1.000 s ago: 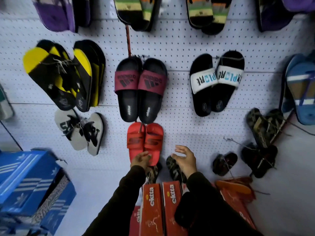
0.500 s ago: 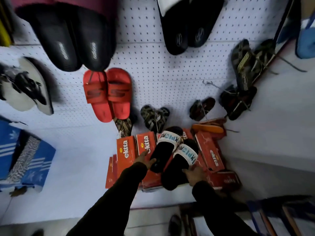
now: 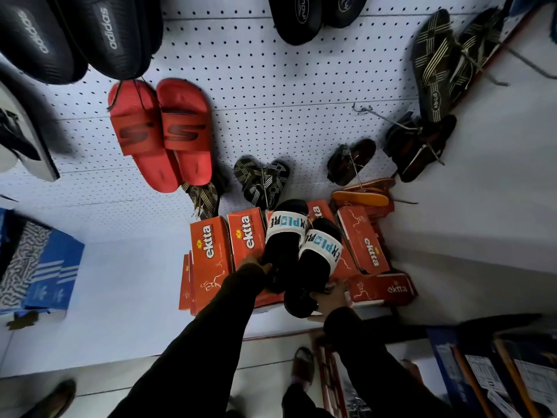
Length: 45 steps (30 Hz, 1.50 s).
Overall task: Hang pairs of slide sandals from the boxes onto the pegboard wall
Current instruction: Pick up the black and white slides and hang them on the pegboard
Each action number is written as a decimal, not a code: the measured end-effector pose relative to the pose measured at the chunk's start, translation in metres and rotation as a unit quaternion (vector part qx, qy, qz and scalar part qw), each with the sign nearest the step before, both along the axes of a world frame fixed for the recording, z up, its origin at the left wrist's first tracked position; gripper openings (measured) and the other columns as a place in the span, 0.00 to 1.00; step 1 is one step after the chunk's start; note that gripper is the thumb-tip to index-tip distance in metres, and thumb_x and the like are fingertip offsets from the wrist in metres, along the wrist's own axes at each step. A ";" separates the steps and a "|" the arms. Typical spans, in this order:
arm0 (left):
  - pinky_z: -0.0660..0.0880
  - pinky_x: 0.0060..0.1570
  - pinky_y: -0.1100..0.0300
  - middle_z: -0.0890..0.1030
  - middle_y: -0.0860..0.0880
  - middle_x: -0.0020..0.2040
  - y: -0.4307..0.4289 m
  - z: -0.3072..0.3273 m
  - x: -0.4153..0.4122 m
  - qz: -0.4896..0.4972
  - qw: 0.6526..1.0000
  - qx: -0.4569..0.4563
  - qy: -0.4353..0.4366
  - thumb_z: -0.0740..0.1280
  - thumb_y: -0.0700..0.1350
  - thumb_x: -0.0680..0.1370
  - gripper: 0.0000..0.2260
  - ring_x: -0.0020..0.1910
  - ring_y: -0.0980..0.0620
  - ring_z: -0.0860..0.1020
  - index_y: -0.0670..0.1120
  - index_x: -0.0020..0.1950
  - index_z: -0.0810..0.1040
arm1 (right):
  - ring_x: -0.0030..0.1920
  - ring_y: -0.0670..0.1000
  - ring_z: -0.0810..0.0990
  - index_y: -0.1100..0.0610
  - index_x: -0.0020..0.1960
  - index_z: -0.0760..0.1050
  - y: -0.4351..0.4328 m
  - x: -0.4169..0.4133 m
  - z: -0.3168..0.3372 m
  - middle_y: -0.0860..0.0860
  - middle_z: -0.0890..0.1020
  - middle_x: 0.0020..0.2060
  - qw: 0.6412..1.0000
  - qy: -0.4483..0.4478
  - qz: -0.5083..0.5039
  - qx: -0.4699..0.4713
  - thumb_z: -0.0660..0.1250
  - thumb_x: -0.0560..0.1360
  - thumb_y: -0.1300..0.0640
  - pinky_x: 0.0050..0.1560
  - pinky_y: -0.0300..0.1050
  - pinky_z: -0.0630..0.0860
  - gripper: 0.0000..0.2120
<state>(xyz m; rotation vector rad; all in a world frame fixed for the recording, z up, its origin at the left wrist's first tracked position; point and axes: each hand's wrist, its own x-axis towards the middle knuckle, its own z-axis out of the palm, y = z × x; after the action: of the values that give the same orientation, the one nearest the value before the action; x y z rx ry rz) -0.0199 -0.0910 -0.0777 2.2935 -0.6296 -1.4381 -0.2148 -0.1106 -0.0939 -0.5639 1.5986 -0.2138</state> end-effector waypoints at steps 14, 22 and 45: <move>0.73 0.66 0.48 0.80 0.40 0.63 0.048 0.042 -0.012 0.100 0.991 -0.086 0.029 0.72 0.48 0.73 0.23 0.62 0.41 0.78 0.40 0.65 0.77 | 0.54 0.64 0.80 0.63 0.64 0.75 0.003 -0.018 0.058 0.64 0.80 0.62 0.990 -0.043 -0.005 -0.133 0.67 0.76 0.69 0.51 0.62 0.79 0.16; 0.76 0.61 0.40 0.80 0.37 0.61 0.021 0.119 -0.009 0.185 0.941 -0.282 0.033 0.72 0.41 0.74 0.21 0.62 0.37 0.79 0.37 0.65 0.75 | 0.53 0.60 0.81 0.59 0.67 0.73 -0.029 -0.007 0.143 0.57 0.80 0.57 0.956 -0.126 -0.014 -0.266 0.64 0.77 0.69 0.38 0.47 0.78 0.19; 0.82 0.47 0.52 0.82 0.50 0.49 -0.064 0.360 -0.001 0.183 0.763 -0.619 -0.035 0.74 0.44 0.72 0.10 0.42 0.46 0.82 0.50 0.52 0.79 | 0.52 0.52 0.83 0.59 0.70 0.72 -0.124 0.008 0.384 0.55 0.78 0.65 0.785 -0.238 -0.022 -0.571 0.64 0.79 0.65 0.46 0.46 0.83 0.19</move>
<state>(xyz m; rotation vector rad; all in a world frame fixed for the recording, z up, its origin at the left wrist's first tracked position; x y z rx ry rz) -0.0206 -0.1547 0.2825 1.2493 -0.7563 -0.4171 -0.2073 -0.2345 0.2896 -1.2651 0.8300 -1.3098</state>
